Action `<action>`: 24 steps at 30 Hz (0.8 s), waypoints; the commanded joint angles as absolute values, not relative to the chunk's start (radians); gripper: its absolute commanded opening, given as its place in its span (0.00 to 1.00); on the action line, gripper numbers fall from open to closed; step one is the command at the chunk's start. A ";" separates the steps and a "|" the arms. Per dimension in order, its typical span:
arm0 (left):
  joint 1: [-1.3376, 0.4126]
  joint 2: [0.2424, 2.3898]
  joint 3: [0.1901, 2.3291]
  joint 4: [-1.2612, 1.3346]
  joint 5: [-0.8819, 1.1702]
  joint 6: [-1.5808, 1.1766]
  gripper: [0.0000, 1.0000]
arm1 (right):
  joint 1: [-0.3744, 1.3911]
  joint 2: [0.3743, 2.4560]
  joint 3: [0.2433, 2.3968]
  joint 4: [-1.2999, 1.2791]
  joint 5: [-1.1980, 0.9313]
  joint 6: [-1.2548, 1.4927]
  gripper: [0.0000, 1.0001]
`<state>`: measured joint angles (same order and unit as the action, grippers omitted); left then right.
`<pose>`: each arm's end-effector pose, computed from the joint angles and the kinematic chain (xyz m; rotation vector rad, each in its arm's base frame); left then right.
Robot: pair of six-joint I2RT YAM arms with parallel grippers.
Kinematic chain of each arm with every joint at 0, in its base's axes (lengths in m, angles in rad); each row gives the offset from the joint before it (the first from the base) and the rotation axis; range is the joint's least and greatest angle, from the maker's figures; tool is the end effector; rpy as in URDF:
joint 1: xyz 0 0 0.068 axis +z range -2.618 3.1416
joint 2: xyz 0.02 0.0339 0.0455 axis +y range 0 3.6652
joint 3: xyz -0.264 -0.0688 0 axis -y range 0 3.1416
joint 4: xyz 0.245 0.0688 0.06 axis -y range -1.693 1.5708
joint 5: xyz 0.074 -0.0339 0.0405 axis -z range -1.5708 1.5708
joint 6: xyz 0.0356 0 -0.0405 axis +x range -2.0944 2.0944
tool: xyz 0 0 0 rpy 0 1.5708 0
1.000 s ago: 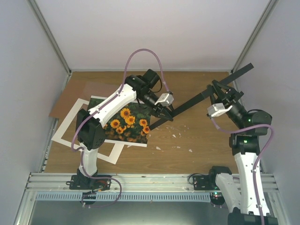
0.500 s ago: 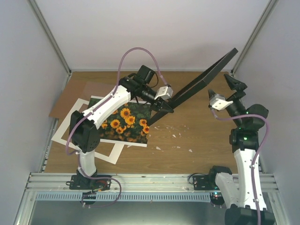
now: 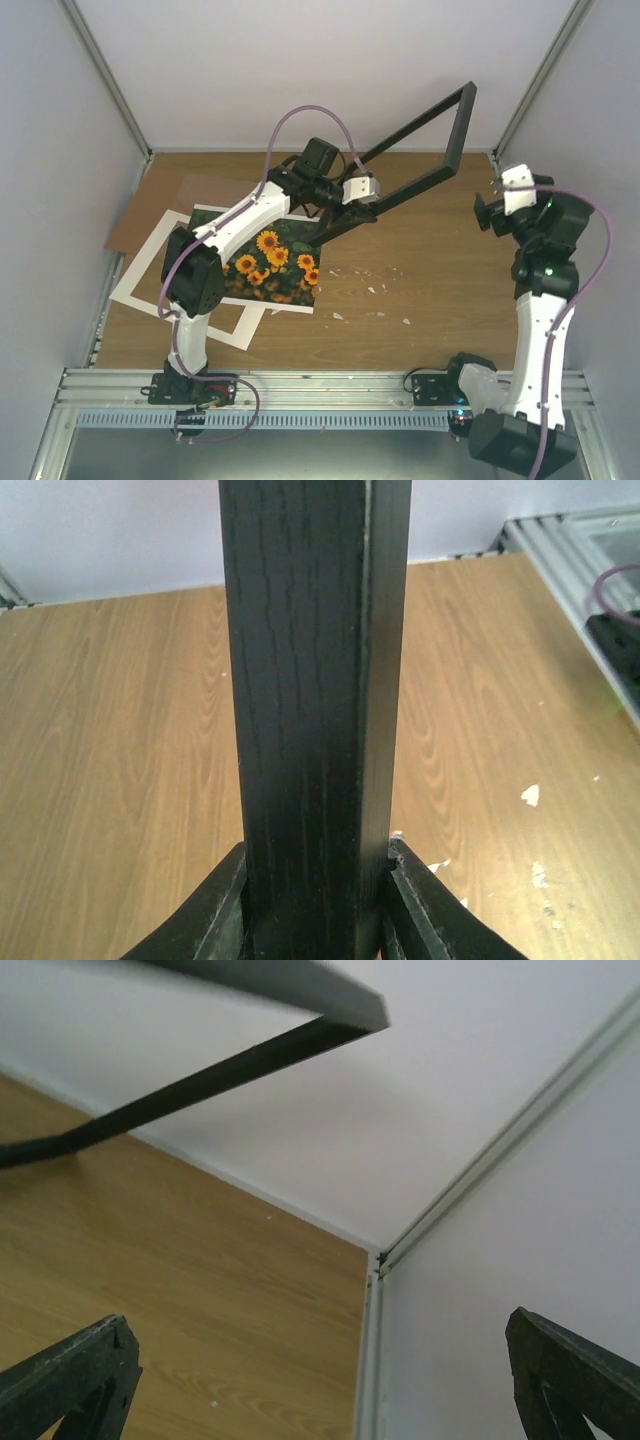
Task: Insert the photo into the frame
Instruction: Turn over the photo frame at the center of the board.
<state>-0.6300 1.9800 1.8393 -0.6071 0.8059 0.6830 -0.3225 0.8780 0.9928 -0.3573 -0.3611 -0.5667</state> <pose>0.3472 -0.2849 0.3137 1.6334 1.4628 -0.8936 0.1861 -0.0489 0.3785 -0.4718 1.7453 -0.3076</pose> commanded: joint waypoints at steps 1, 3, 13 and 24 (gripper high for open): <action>-0.661 1.994 1.841 -0.507 0.754 0.787 0.00 | -0.348 0.999 1.196 -0.587 -0.267 -0.238 1.00; -0.684 2.003 1.817 -0.507 0.716 0.836 0.00 | -0.364 1.088 1.319 -0.665 -0.269 -0.172 1.00; -0.769 2.017 1.632 -0.446 0.584 1.066 0.00 | -0.404 1.244 1.543 -0.725 -0.206 -0.107 1.00; -0.831 1.984 1.448 -0.493 0.569 1.499 0.00 | -0.413 1.335 1.393 -0.734 -0.441 -0.224 1.00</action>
